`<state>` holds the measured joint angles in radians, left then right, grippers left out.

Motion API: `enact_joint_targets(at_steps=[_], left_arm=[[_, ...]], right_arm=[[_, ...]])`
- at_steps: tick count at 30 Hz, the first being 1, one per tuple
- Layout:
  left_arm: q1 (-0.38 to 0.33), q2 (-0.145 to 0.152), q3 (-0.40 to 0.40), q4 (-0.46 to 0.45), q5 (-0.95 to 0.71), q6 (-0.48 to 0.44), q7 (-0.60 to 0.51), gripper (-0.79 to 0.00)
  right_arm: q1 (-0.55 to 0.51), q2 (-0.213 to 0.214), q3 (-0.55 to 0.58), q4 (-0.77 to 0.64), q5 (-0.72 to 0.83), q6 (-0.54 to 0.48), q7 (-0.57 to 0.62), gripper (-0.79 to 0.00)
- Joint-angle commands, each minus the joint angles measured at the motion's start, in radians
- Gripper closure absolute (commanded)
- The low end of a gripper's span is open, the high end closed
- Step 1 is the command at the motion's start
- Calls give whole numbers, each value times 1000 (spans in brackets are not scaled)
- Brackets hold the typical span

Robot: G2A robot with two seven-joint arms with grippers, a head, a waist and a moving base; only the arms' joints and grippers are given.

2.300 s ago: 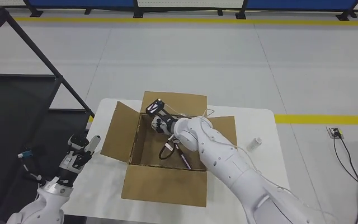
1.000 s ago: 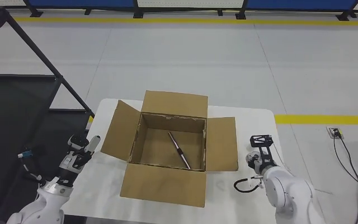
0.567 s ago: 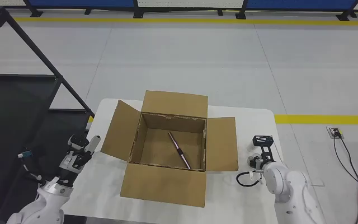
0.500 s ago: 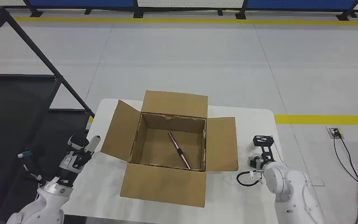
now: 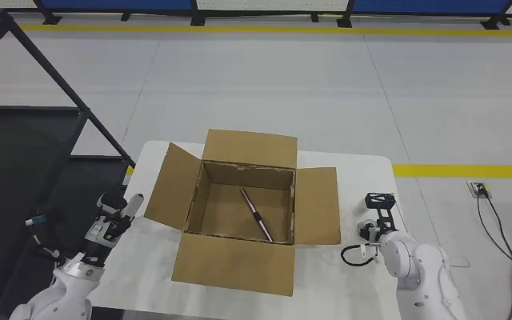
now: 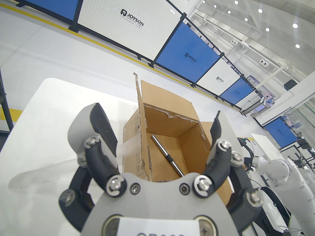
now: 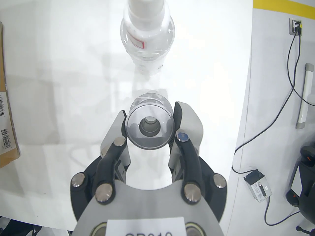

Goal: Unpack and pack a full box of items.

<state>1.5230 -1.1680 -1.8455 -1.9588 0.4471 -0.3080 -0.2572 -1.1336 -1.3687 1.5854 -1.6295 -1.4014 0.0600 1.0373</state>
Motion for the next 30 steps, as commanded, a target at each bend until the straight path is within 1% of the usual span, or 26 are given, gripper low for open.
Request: enact_joint_targets(at_steps=[1,4,7,11,12,13,15,16,18,21,23,26,28,30], left_arm=[[0,0,0,0,0,0,0,-785],[0,0,0,0,0,0,0,-785],[0,0,0,0,0,0,0,-785],[0,0,0,0,0,0,0,-785],[0,0,0,0,0,0,0,-785],[0,0,0,0,0,0,0,-785],[0,0,0,0,0,0,0,-785],[0,0,0,0,0,0,0,-785],[0,0,0,0,0,0,0,-785],[0,0,0,0,0,0,0,-785],[4,-1,-1,-1,-2,4,10,-785],[19,-1,-15,1,-15,4,30,-785],[31,-2,-27,0,-24,6,42,-785],[44,-2,-40,-2,-37,5,51,-785]], right_arm=[[-7,1,-2,-40,-5,7,0,-385],[-19,3,-11,-92,-24,0,25,-385],[-9,4,-29,-101,-46,7,56,-388],[-6,3,-42,-146,-52,29,20,-413],[-9,2,-43,-170,-51,39,1,-477],[-14,1,-48,-200,-46,47,-20,-591],[-27,-1,-67,-274,-30,49,-72,-702],[-35,-2,-85,-312,-22,36,-98,-739],[-45,-4,-133,-380,-16,7,-151,-785],[-27,-9,-232,-421,-2,-70,-209,-785],[17,-13,-302,-396,20,-135,-211,-785],[136,-26,-414,-291,63,-212,-160,-776],[233,-40,-489,-185,93,-233,-111,-785],[329,-60,-566,-60,124,-224,-78,-785]])
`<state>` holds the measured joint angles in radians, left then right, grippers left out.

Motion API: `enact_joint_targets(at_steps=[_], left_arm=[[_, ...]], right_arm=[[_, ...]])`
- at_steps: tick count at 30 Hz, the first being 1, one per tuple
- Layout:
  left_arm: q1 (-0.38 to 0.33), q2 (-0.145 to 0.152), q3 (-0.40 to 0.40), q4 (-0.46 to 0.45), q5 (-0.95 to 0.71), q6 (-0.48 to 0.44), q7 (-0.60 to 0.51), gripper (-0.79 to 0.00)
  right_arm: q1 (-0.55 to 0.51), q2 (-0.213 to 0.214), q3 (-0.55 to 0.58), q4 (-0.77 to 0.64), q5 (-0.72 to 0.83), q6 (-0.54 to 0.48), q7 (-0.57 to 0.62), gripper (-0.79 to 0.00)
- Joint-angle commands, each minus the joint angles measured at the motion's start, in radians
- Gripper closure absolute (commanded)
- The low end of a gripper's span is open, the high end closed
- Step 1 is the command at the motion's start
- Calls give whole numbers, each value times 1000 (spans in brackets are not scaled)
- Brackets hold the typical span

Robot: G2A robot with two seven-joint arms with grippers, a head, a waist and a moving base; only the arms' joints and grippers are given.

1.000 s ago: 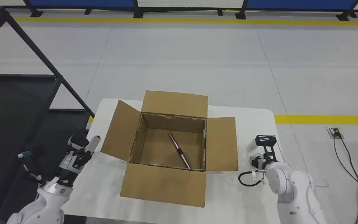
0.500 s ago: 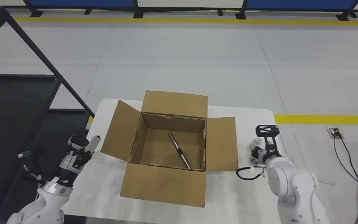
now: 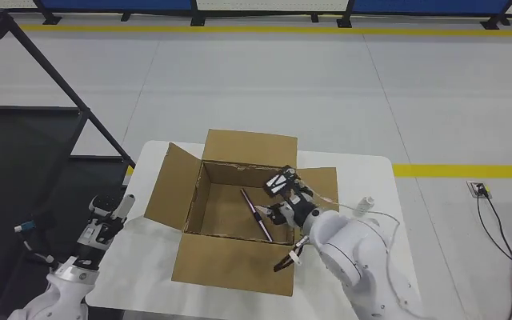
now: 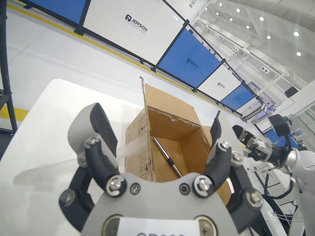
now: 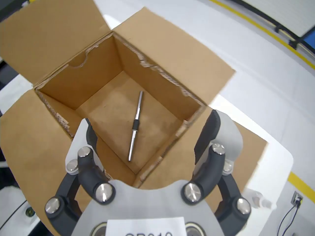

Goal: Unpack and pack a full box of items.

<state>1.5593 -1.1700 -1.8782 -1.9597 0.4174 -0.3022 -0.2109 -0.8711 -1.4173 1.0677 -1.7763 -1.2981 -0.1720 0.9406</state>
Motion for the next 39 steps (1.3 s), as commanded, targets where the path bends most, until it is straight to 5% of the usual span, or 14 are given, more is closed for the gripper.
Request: enact_joint_targets(at_steps=[1,8,11,22,39], left_arm=[[14,0,-15,-3,-11,-2,8,-785],[21,0,-21,-5,-17,-4,11,-785],[21,0,-21,-5,-17,-4,11,-785],[21,0,-21,-5,-17,-4,11,-785],[21,0,-21,-5,-17,-4,11,-785]], right_arm=[[114,-22,-82,154,46,9,30,-785],[369,-116,-281,613,199,59,43,-742],[438,-157,-344,774,243,73,36,-388],[559,-278,-454,1141,322,120,-11,-283],[629,-401,-495,1443,375,117,-79,-252]])
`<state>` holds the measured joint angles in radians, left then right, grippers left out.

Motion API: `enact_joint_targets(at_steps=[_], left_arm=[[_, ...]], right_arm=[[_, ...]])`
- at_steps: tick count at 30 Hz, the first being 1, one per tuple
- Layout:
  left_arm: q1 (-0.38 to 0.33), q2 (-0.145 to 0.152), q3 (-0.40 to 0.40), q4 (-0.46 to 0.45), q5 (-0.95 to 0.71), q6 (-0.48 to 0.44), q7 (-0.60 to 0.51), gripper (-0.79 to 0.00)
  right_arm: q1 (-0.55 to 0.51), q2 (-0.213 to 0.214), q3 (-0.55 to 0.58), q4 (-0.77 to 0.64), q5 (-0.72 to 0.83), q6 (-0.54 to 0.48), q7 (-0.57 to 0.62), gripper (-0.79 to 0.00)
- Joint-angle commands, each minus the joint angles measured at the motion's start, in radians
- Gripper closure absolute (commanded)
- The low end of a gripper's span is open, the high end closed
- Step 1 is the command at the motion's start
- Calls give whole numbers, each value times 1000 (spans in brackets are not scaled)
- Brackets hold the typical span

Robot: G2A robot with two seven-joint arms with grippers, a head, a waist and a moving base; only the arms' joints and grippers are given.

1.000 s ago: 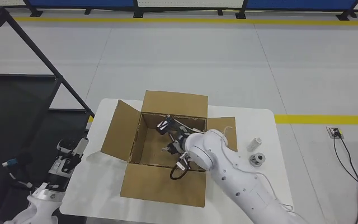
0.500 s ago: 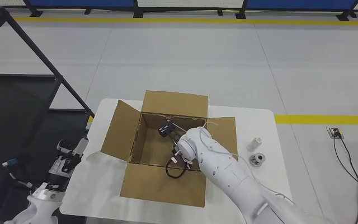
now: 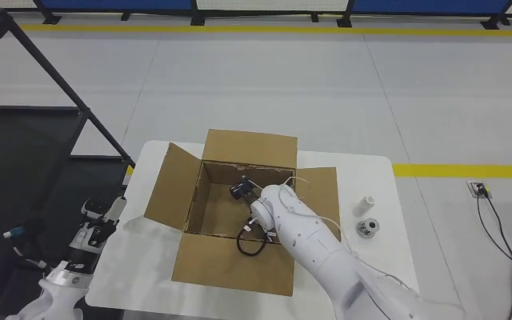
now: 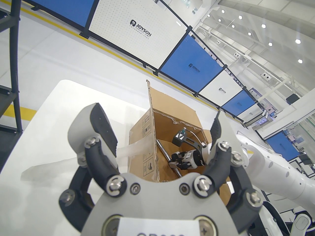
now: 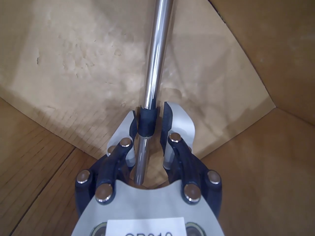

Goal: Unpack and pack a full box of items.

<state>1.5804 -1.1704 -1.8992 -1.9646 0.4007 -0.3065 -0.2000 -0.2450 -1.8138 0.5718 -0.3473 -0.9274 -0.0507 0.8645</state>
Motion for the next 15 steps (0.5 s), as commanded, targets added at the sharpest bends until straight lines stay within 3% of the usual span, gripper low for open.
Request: enact_joint_targets(at_steps=[1,8,10,12,15], left_arm=[[0,0,0,0,0,0,0,-785],[0,0,0,0,0,0,0,-785],[0,0,0,0,0,0,0,-785],[0,0,0,0,0,0,0,-785],[0,0,0,0,0,0,0,-785]], right_arm=[[5,-9,2,27,7,-7,-7,-252],[14,-34,5,91,19,-33,-24,-237],[17,-39,6,104,19,-36,-28,-154],[20,-42,9,114,23,-38,-35,0],[27,-47,13,126,24,-42,-46,0]])
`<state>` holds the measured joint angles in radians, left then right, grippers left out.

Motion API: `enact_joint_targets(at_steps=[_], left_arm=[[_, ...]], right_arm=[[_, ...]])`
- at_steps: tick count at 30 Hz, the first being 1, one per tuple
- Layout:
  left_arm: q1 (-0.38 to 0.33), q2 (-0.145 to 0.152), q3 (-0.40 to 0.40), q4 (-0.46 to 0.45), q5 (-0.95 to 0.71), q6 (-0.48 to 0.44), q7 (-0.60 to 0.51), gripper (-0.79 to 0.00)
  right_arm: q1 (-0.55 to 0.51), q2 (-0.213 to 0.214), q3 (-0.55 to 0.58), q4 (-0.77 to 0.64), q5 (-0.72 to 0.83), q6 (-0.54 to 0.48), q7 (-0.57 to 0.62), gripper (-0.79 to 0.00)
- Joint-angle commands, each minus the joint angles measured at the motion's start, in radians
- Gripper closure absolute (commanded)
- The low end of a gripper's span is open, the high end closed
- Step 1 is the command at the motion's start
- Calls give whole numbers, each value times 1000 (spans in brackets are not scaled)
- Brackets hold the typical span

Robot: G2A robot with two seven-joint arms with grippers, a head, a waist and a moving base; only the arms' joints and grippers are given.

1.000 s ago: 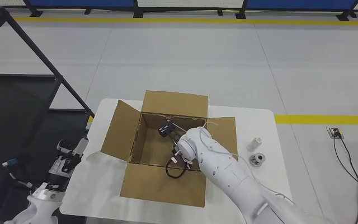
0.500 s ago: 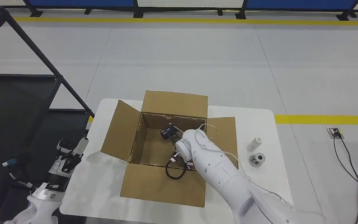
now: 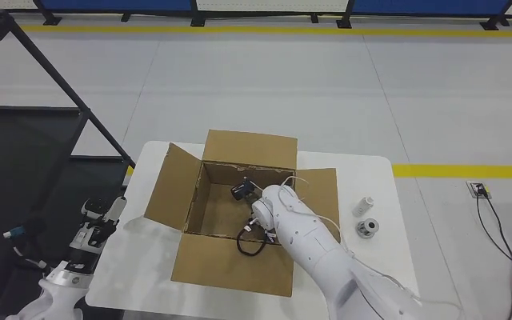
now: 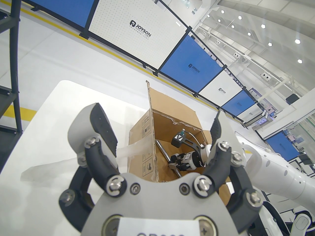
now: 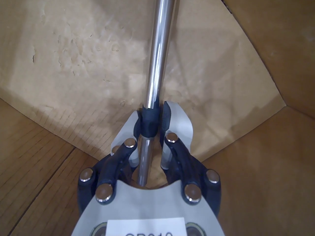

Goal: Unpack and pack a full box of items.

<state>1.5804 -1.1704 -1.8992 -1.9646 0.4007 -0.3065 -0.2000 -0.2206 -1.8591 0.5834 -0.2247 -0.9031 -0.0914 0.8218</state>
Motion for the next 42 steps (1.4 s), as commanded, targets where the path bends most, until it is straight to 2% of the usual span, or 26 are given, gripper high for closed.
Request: enact_joint_targets(at_steps=[1,6,15,21,25,28,30,35,38,42], left_arm=[[0,0,0,0,0,0,0,-785],[0,0,0,0,0,0,0,-785],[0,0,0,0,0,0,0,-785],[0,0,0,0,0,0,0,-785],[0,0,0,0,0,0,0,-785],[0,0,0,0,0,0,0,-785],[0,0,0,0,0,0,0,-785],[0,0,0,0,0,0,0,-785],[0,0,0,0,0,0,0,-785],[0,0,0,0,0,0,0,-785]], right_arm=[[6,-2,2,5,0,-3,-7,0],[30,-1,25,6,30,-51,-37,0],[83,24,74,-49,86,-230,-59,0],[86,61,106,-135,81,-288,-65,0],[56,106,146,-255,64,-289,-72,0],[-4,157,202,-416,39,-269,-53,0],[-73,201,260,-577,5,-245,-16,0],[-389,310,471,-1168,-124,-180,158,0],[-562,345,570,-1440,-197,-146,203,0],[-713,369,668,-1649,-317,-63,184,0]])
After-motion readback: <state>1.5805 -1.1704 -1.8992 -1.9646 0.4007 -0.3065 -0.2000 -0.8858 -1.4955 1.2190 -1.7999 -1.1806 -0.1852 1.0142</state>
